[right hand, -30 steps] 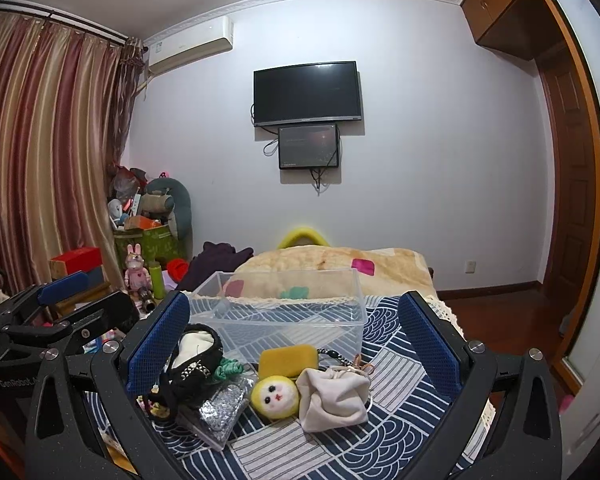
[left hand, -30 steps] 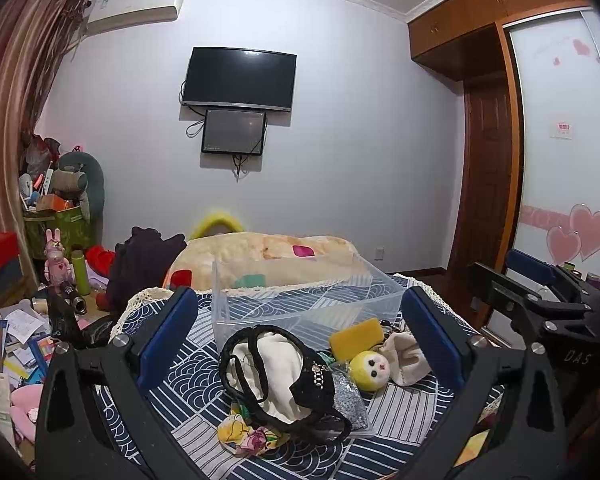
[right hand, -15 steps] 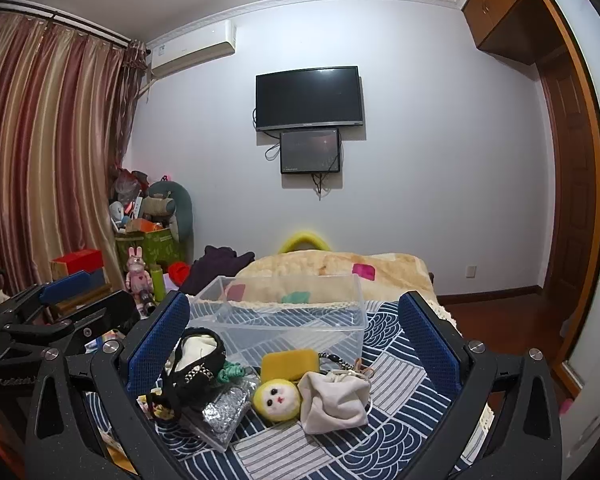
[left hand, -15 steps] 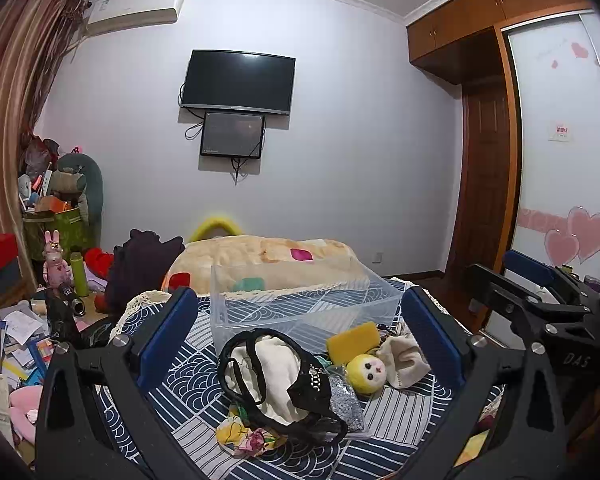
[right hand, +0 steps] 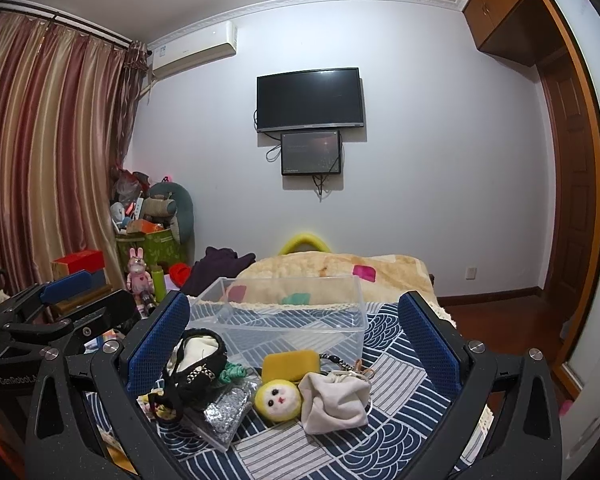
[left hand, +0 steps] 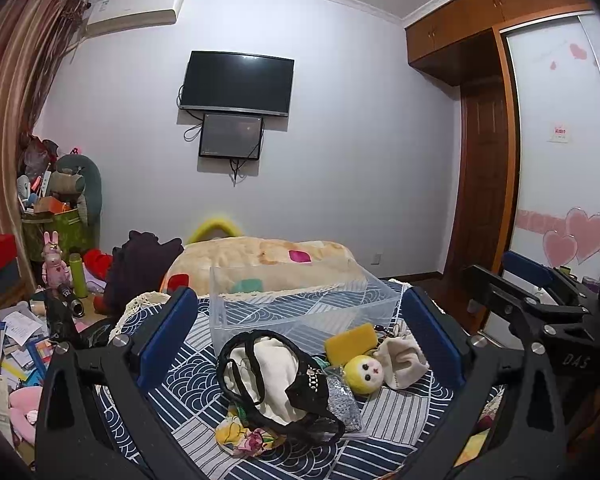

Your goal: Organize soft objects

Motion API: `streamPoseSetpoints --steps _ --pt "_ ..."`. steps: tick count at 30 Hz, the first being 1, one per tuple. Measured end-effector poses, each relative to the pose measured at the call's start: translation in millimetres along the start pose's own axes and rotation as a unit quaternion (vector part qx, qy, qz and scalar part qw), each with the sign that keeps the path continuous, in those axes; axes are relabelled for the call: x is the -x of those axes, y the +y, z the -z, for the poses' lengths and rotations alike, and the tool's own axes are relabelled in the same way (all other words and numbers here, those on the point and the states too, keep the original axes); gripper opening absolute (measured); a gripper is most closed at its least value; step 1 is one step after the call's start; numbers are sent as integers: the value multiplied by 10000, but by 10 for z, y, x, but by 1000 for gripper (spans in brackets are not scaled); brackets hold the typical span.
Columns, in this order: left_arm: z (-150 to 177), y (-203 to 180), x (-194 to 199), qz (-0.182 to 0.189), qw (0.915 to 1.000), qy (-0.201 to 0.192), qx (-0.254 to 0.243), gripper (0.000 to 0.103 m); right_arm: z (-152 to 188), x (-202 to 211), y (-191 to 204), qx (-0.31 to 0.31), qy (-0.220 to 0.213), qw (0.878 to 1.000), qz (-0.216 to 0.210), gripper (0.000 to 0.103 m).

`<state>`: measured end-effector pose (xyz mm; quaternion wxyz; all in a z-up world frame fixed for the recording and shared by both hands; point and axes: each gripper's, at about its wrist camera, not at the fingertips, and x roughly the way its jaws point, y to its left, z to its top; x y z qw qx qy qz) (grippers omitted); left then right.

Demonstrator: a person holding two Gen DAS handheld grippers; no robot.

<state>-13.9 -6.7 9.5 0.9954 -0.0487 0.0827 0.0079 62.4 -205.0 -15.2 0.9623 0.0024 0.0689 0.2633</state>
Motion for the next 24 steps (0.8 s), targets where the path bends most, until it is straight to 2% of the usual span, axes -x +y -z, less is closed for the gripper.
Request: streamPoseSetpoints --steps 19,24 --pt "32 20 -17 114 9999 23 106 103 9 16 9 -30 -21 10000 -31 103" --pt "68 117 -127 -25 9996 161 232 103 29 -49 -64 -143 87 9999 17 103"
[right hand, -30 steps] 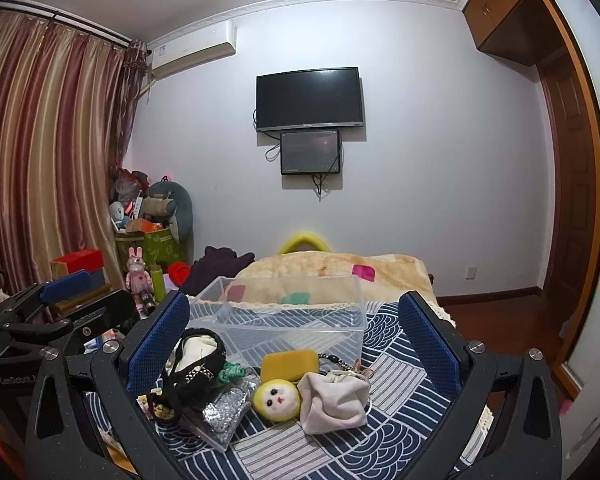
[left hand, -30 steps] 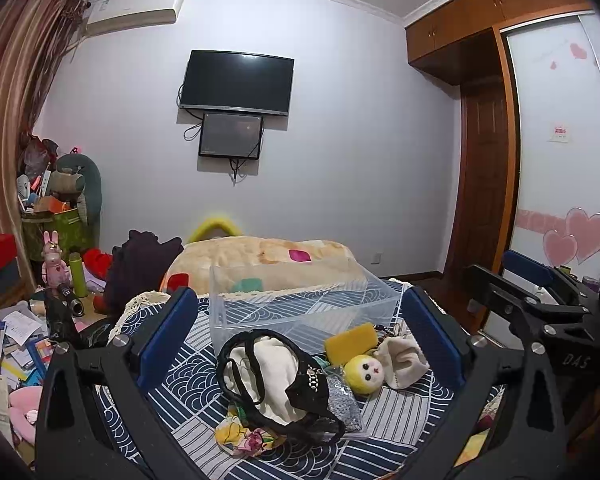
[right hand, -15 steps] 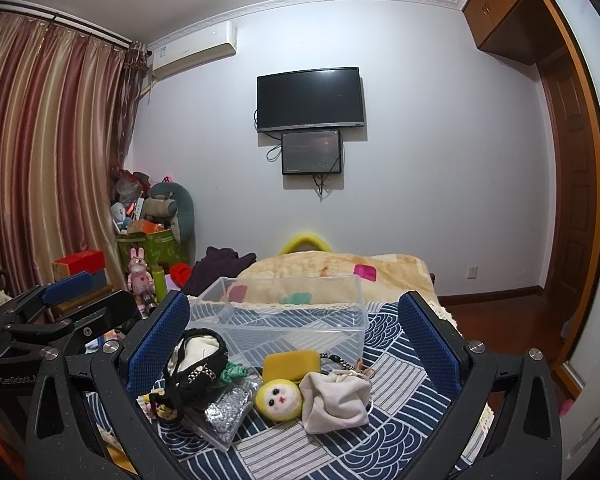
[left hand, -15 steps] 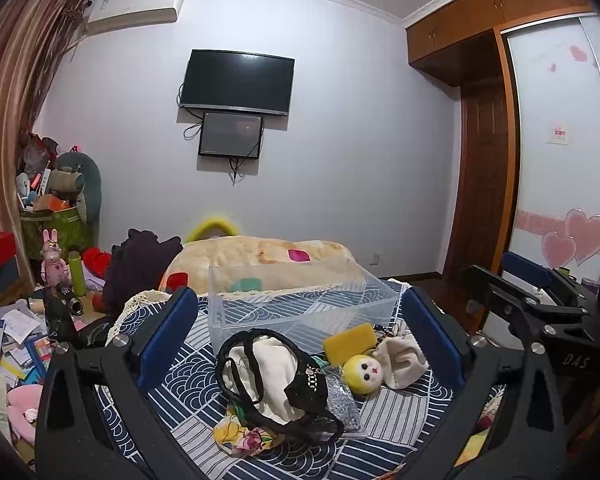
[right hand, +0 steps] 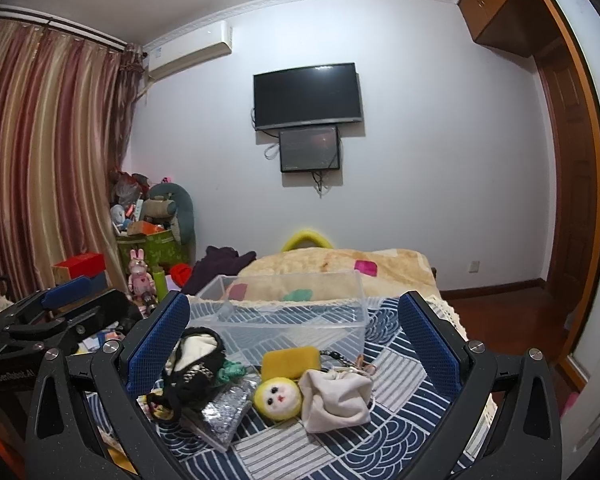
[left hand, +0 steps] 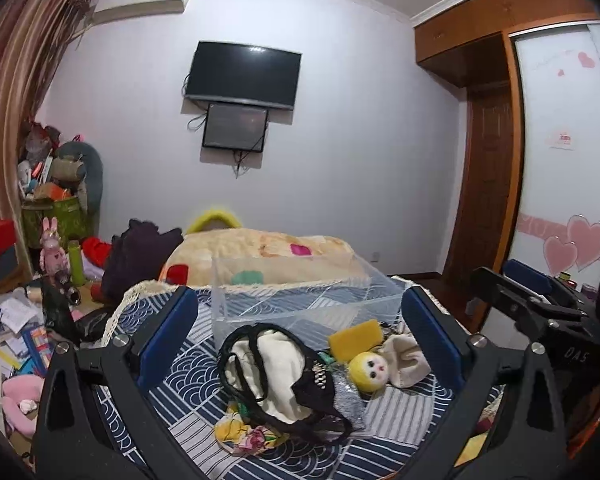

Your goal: Organize soft objects

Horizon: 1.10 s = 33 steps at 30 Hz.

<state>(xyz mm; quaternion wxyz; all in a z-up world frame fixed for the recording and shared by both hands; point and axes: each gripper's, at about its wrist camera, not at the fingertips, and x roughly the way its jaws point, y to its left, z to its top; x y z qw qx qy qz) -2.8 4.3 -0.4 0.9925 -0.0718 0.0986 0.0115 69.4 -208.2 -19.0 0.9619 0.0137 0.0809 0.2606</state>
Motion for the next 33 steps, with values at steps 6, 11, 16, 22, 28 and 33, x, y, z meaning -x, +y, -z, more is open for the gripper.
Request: streamPoseSetpoints --steps 6,11,16,22,28,33 --pt "117 133 -305 -33 9983 532 233 87 107 -205 -179 -244 458 9986 51 103" --pt "277 181 -573 84 9944 971 404 87 248 -399 -239 -237 885 9957 131 99" --pt "420 129 -762 182 9905 1305 395 87 390 -523 -287 -220 1268 9916 167 90" --pt "560 74 -897 133 9874 1559 249 87 520 -665 -341 -279 1667 9856 56 79" --pt "645 191 -930 290 9839 1712 420 76 627 -773 -311 -225 1979 9800 -36 63" --pt "644 307 -929 760 9773 1833 746 55 671 -816 -338 -349 2132 9764 -2 40"
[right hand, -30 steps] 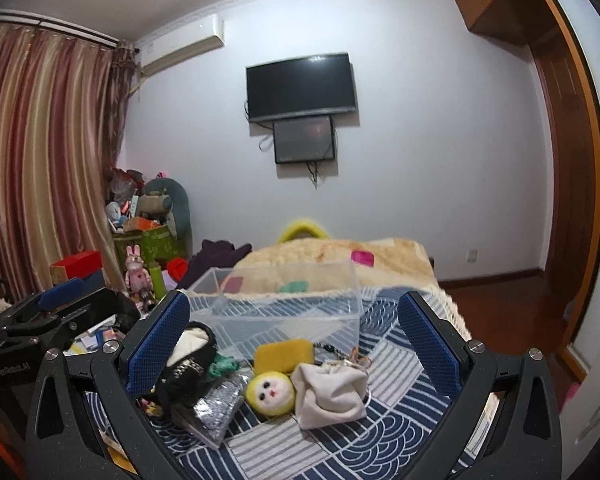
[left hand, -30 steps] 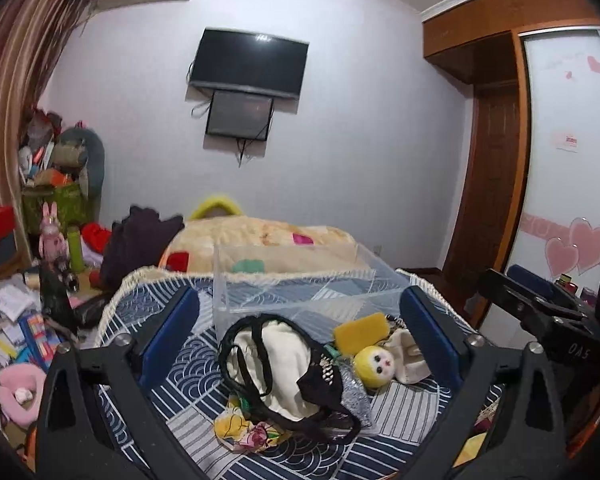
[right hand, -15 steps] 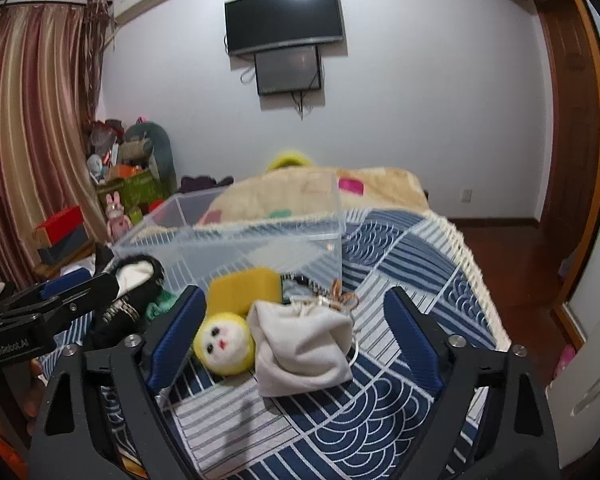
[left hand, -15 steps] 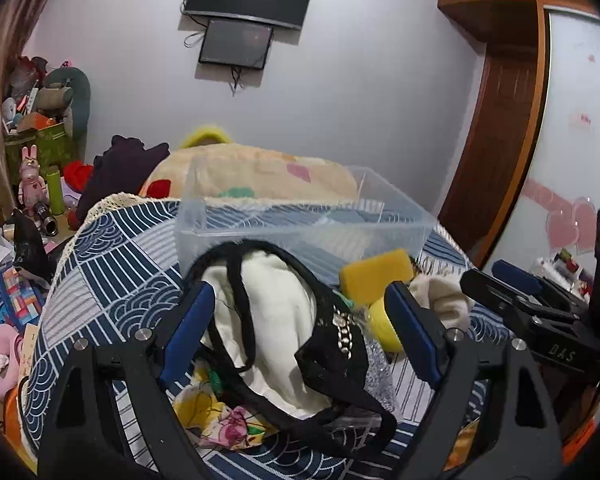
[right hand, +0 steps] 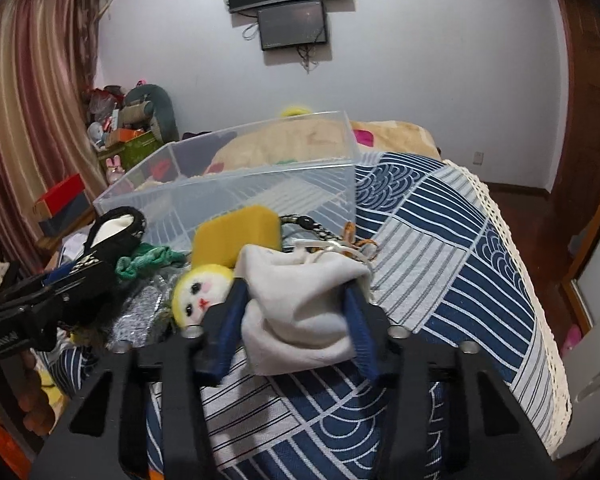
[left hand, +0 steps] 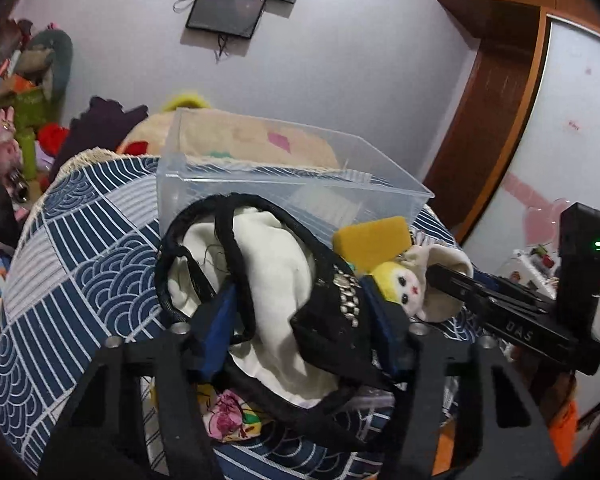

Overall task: Organize soft objects
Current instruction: 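Grasp the white cloth pouch with the right gripper while the left grasps the black bra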

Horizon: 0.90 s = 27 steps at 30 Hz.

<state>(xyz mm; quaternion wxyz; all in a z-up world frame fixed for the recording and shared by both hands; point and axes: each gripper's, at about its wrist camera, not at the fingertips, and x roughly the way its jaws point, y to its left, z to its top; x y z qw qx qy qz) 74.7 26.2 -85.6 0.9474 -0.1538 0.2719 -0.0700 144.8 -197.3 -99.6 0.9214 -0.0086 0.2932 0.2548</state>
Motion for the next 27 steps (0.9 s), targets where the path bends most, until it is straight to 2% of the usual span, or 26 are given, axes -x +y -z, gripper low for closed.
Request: streamPoseSetpoints --steps 1,5,10,13,21,27 --pt "-1 0 5 -9 10000 -7 -20 51 4 6 -28 -71 3 10000 -31 39" --pt "-13 -38 54 -64 9999 -71 -138 34 -10 29 -76 -226 -19 9997 -15 25" --pt "-38 -83 155 -238 9992 -221 -238 20 -39 132 -81 -260 -198 9995 39 19" --pt "-67 -126 245 -326 9984 -353 -303 16 -90 227 -57 -201 -368 9991 74 19" --pt "-204 -209 563 -433 9947 -853 -376 16 -248 478 2 -65 -815 9966 98 19" --pt "-370 -209 639 -443 9929 -1029 -396 16 -393 559 19 -26 -1010 9948 92 19"
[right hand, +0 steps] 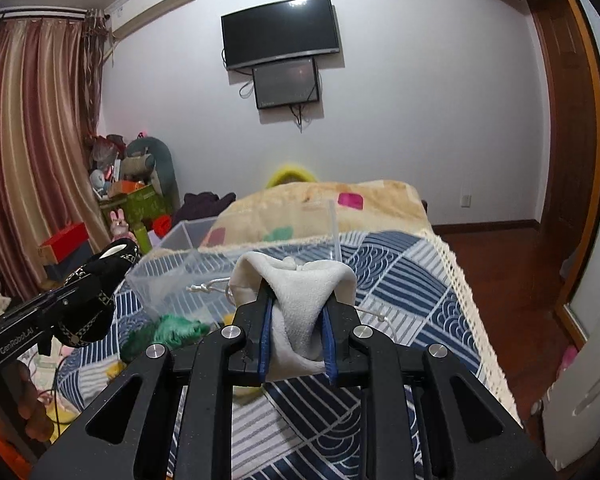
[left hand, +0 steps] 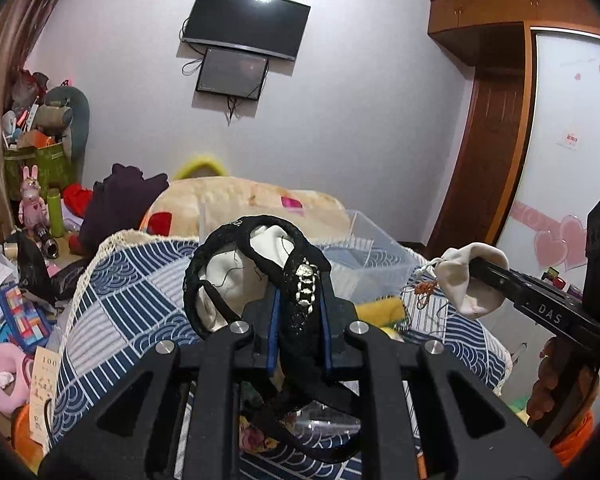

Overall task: Organize soft objects
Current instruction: 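Grasp the white cloth pouch with the right gripper while the left grasps the black bra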

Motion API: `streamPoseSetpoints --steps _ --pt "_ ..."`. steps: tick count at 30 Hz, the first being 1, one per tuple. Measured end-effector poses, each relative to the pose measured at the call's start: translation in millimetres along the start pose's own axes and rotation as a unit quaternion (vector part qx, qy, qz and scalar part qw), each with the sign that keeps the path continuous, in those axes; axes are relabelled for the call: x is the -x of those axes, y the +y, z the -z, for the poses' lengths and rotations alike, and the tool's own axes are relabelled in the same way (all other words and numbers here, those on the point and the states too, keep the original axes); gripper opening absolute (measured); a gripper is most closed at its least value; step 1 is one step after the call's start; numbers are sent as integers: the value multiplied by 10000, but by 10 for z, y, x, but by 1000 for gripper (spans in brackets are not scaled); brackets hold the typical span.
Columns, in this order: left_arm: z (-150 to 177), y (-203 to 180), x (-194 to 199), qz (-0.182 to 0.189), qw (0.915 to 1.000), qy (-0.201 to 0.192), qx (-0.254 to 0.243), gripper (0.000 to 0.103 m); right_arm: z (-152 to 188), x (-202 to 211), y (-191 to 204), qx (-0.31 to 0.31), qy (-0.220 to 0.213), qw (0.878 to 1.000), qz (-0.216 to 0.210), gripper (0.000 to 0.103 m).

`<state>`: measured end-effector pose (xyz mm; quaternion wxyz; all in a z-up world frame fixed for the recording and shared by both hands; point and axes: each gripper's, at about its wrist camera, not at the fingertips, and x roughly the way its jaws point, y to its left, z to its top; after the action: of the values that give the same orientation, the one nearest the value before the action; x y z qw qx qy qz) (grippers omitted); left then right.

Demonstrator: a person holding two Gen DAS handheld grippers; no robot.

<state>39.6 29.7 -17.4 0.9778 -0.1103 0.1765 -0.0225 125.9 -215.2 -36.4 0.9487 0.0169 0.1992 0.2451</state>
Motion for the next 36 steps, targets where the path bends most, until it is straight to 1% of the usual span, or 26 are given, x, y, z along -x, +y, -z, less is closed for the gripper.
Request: streamPoseSetpoints --steps 3,8,14,17,23,28,33,36 --pt "-88 -9 7 -59 9999 -122 -93 16 -78 5 19 92 -102 9999 30 19" --pt "-245 7 -81 11 9997 -195 -133 16 -231 -20 42 133 -246 9996 50 19" --pt "-442 46 -291 106 9997 -80 -210 16 -458 -156 87 198 -427 9989 38 19" --pt "-519 46 -436 50 9995 16 -320 16 -530 -276 124 223 -418 9989 7 19" --pt "-575 59 -711 58 9990 247 -379 16 -559 -545 145 255 -216 9994 -50 19" --pt "-585 107 -1023 76 9975 621 -319 16 -505 -784 155 344 94 9993 -74 19" --pt "-483 105 -1287 182 9928 1094 -451 16 -410 -1014 182 464 476 9978 -61 19" --pt "-425 65 -1388 116 9898 1279 -622 16 -356 -1119 188 548 714 9959 -84 19"
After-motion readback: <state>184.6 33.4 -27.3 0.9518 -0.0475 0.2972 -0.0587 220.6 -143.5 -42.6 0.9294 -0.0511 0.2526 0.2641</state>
